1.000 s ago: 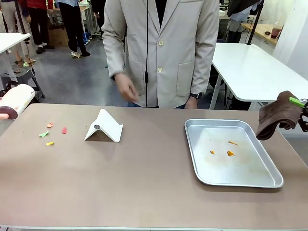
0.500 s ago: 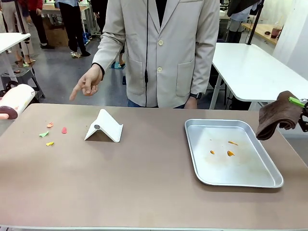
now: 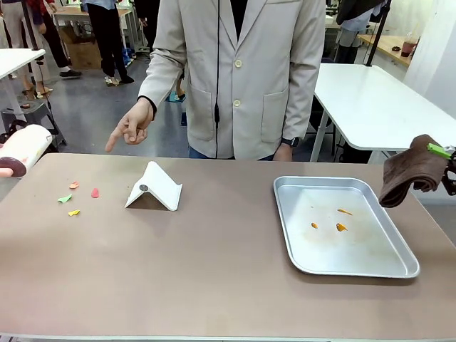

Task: Clean the surface of the table.
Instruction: If a person points to the right, clean the right side of the table with your right hand, and if they point to the left, clean the left side with your left hand.

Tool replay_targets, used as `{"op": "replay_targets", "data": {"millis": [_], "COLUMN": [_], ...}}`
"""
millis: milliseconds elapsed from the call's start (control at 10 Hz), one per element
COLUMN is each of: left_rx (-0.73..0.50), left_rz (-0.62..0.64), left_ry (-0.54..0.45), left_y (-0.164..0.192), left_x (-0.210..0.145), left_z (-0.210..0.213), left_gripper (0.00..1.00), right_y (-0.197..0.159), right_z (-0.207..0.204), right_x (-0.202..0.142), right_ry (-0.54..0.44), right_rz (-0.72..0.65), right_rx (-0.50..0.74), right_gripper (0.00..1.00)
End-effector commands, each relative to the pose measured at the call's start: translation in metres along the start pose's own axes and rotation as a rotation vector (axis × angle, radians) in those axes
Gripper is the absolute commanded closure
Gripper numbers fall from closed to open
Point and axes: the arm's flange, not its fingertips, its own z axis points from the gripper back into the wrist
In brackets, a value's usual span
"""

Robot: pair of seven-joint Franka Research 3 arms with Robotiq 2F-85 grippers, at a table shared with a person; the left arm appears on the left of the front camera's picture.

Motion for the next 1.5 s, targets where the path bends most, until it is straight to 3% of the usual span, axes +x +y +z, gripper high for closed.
{"op": "replay_targets", "data": {"millis": [0, 100, 400, 900, 1400], "left_rx": [-0.003, 0.0, 0.127, 0.237, 0.464], "left_rz": [-0.004, 0.0, -0.068, -0.047, -0.02], "left_ry": [0.009, 0.0, -0.085, -0.21, -0.227], "left_y": [-0.004, 0.0, 0.007, 0.015, 0.049], "left_x": [-0.002, 0.0, 0.007, 0.024, 0.056], "left_z": [0.003, 0.0, 0.023, 0.075, 0.081], "left_gripper": [0.98, 0.78, 0.78, 0.78, 0.78], "right_y": [0.006, 0.006, 0.006, 0.006, 0.006], "right_z": [0.001, 0.001, 0.001, 0.001, 0.001], "right_x": [-0.002, -0.002, -0.002, -0.002, -0.002], "right_ry": [0.005, 0.005, 0.005, 0.005, 0.005], "right_rz": [-0.016, -0.016, -0.016, -0.016, -0.016], "right_rx": [0.015, 0.015, 0.015, 0.015, 0.015], "right_gripper": [0.98, 0.98, 0.98, 0.98, 0.98]}}
